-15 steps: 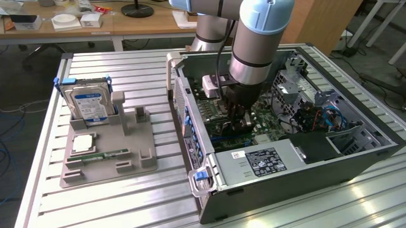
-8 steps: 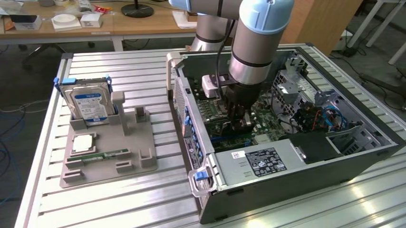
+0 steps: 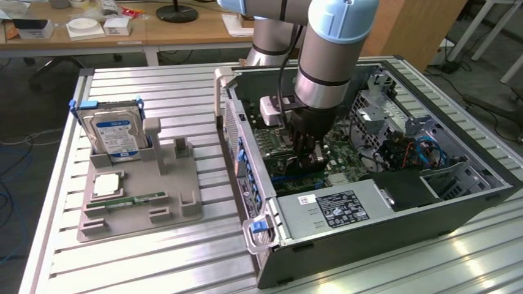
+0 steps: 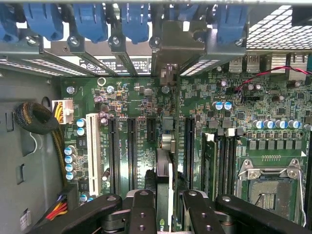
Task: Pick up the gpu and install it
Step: 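Insert the gpu into the slot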
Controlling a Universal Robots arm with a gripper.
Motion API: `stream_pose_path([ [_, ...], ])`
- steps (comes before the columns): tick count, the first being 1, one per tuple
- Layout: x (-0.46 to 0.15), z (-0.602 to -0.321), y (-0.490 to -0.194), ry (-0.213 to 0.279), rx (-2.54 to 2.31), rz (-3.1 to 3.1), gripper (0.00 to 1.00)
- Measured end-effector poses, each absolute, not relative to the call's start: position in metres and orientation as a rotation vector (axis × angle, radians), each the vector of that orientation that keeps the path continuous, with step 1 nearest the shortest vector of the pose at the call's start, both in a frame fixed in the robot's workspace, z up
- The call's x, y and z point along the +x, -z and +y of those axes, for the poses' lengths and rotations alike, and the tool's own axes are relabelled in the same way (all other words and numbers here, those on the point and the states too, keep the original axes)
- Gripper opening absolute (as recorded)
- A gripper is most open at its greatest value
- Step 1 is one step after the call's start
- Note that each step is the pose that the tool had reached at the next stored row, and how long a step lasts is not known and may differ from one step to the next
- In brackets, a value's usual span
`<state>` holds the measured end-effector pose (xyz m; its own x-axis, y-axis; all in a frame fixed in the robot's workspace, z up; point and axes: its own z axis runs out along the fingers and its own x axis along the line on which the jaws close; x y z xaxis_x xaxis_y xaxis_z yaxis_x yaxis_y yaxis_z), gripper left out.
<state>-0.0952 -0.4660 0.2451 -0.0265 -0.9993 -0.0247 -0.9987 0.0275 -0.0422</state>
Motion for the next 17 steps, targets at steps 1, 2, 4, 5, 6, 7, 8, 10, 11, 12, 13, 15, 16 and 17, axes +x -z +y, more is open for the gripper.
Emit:
stream_pose_path([
  [1, -0.0952, -0.466, -0.2451, 0.02, -2.158, 2.217, 0.26],
  [2, -0.0952, -0.466, -0.2451, 0.02, -2.158, 2.217, 0.26],
  [4, -0.0953, -0.466, -0.2451, 0.02, -2.159, 2.217, 0.26],
  [5, -0.0953, -0.466, -0.2451, 0.02, -2.159, 2.216, 0.26],
  [6, -0.0953, -0.4659, -0.2451, 0.02, -2.16, 2.216, 0.26],
  [7, -0.0954, -0.4654, -0.2451, 0.021, -2.161, 2.215, 0.26],
  [8, -0.0954, -0.4649, -0.2451, 0.021, -2.162, 2.213, 0.26],
  [10, -0.0954, -0.4649, -0.2451, 0.022, -2.163, 2.211, 0.26],
  [11, -0.0954, -0.4649, -0.2451, 0.022, -2.163, 2.211, 0.26],
  [12, -0.0954, -0.4648, -0.2451, 0.022, -2.163, 2.211, 0.26],
  [13, -0.0955, -0.4642, -0.2451, 0.022, -2.163, 2.211, 0.26],
  [15, -0.0955, -0.4631, -0.245, 0.022, -2.166, 2.208, 0.26],
  [16, -0.0954, -0.4628, -0.2449, 0.022, -2.169, 2.205, 0.26],
  [17, -0.0954, -0.4628, -0.2449, 0.022, -2.171, 2.203, 0.26],
])
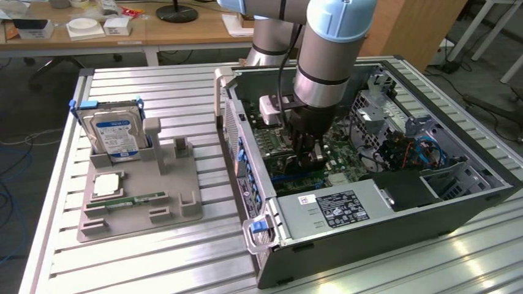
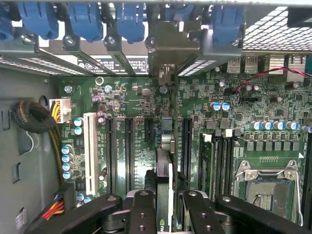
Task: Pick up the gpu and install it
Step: 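Insert the gpu into the slot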
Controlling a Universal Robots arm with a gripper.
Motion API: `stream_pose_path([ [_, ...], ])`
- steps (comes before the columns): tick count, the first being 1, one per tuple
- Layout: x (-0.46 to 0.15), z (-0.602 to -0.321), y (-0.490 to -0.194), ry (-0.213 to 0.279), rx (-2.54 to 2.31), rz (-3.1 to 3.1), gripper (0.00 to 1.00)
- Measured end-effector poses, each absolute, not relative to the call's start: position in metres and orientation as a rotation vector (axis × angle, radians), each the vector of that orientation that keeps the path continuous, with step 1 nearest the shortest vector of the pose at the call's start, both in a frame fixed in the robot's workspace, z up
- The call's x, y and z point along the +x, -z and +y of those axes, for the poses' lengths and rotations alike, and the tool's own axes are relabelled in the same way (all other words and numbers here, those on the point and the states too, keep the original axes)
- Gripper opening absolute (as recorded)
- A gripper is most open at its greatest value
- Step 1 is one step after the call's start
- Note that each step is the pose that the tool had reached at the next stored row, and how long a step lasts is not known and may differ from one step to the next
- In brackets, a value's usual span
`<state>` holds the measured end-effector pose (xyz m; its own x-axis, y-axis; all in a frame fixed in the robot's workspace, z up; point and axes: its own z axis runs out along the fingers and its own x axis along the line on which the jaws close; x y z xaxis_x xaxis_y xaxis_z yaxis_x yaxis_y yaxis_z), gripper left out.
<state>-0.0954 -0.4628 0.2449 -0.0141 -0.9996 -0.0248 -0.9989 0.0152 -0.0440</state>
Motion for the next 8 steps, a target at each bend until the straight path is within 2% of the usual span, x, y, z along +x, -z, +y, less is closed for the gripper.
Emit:
stream_pose_path([
  [8, -0.0956, -0.4627, -0.243, 0.021, -2.177, 2.197, 0.26],
])
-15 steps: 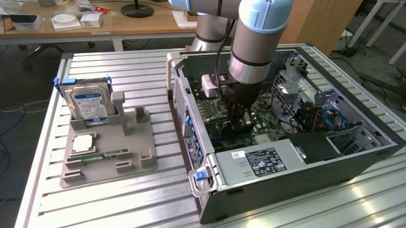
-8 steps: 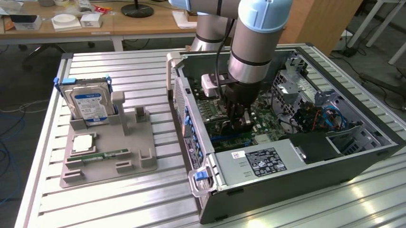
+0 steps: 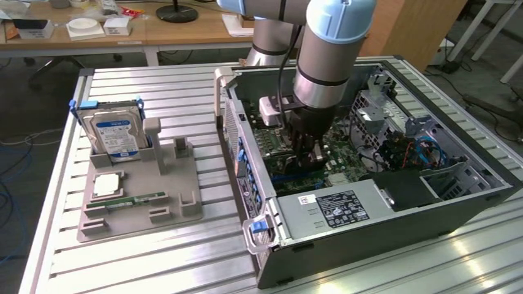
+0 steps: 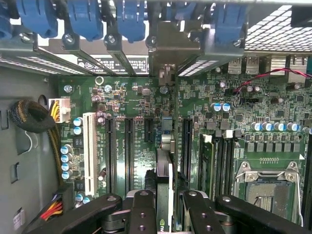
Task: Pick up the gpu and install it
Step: 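Insert the gpu into the slot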
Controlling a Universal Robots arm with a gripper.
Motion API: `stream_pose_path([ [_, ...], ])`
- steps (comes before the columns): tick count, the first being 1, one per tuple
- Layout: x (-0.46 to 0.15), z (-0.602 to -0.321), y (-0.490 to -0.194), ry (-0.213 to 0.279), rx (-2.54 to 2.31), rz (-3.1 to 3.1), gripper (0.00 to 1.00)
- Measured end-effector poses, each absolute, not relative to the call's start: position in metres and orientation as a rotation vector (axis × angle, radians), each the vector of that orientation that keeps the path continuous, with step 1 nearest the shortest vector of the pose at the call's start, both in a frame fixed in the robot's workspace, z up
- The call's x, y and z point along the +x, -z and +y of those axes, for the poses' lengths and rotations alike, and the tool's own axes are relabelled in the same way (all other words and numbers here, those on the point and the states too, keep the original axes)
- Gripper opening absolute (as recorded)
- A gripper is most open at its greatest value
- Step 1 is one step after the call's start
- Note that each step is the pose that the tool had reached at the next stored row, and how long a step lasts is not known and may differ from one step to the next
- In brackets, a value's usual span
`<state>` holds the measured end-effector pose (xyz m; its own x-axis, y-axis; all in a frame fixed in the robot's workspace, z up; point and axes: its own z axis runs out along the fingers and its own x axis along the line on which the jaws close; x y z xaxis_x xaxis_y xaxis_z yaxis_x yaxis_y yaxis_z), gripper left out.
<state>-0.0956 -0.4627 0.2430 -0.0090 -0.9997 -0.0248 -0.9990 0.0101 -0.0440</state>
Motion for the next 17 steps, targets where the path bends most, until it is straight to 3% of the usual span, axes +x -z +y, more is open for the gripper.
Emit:
stream_pose_path([
  [17, -0.0956, -0.4627, -0.2399, 0.021, -2.177, 2.197, 0.26],
])
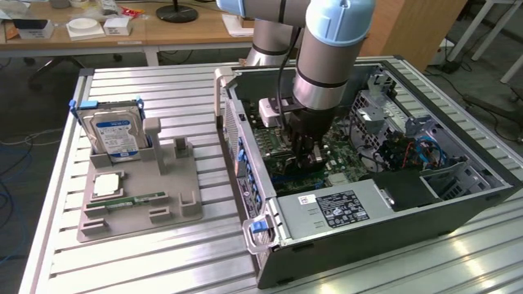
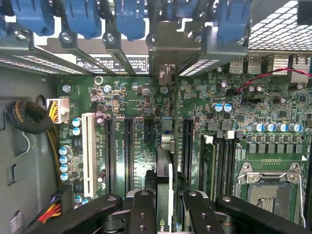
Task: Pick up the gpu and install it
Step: 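Insert the gpu into the slot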
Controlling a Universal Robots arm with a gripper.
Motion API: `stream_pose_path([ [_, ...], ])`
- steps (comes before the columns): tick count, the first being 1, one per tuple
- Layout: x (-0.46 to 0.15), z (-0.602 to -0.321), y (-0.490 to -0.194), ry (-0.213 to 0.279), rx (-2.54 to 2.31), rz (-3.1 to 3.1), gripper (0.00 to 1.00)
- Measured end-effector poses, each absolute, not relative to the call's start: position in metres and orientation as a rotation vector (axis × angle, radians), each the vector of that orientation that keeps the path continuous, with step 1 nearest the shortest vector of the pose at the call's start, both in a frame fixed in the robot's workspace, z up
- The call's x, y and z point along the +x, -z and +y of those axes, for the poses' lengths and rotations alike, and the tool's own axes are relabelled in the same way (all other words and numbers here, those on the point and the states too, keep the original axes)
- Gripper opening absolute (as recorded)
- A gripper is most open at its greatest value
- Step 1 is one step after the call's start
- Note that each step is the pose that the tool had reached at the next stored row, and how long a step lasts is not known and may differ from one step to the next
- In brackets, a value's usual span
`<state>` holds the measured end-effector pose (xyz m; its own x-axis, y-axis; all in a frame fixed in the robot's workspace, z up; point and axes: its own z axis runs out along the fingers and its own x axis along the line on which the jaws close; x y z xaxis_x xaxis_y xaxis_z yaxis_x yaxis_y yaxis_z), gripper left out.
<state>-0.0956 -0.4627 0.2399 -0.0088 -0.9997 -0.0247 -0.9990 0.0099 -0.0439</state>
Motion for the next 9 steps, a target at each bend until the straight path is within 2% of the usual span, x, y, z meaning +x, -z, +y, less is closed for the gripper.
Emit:
stream_pose_path([
  [9, -0.0956, -0.4626, -0.2387, 0.021, -2.177, 2.197, 0.26],
])
